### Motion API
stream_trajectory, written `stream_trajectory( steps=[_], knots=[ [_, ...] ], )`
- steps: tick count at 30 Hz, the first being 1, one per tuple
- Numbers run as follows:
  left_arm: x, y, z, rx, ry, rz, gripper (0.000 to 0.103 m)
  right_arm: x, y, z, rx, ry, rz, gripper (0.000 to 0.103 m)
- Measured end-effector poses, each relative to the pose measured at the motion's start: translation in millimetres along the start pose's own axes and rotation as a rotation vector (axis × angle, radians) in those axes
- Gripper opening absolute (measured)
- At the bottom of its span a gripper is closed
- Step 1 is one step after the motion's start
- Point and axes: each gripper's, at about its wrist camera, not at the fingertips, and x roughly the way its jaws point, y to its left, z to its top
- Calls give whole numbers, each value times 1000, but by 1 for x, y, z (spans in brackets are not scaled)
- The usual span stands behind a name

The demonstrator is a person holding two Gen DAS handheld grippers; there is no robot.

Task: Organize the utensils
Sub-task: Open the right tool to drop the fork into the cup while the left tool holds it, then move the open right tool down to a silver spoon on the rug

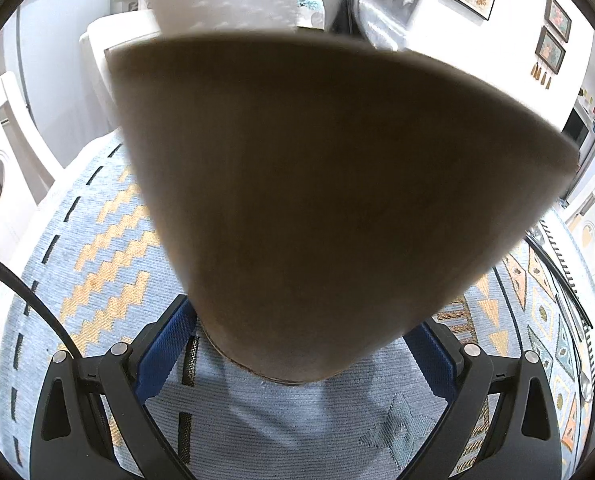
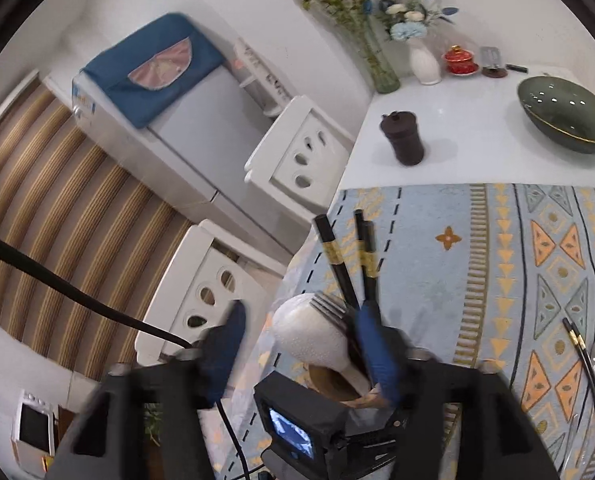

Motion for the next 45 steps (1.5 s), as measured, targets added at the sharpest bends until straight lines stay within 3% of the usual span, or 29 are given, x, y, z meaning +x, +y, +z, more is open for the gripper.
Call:
stream_trajectory(
  steps=[10,14,20,23,30,37,42,45],
  knots=[
    [2,-3,2,5,1,3,100,-71,-22,13,38,-157,-46,59],
    [2,-4,2,5,1,3,100,-104,-34,13,44,-214,-103,64],
    [4,-5,1,11,0,12,100,-140,-66,-2,62,-243,-281,66],
    [6,-8,1,12,1,15,100,-152,-100,-16,162,-252,-377,66],
    [7,-11,2,12,5,18,100,-170,-159,-47,331,-223,-488,66],
    [9,-16,4,11,8,22,100,-149,-187,-62,367,-97,-612,66],
    [11,-14,6,11,14,28,100,-114,-204,-91,354,106,-662,50],
    [13,-14,6,12,16,30,100,-93,-214,-117,339,230,-719,50]
  ],
)
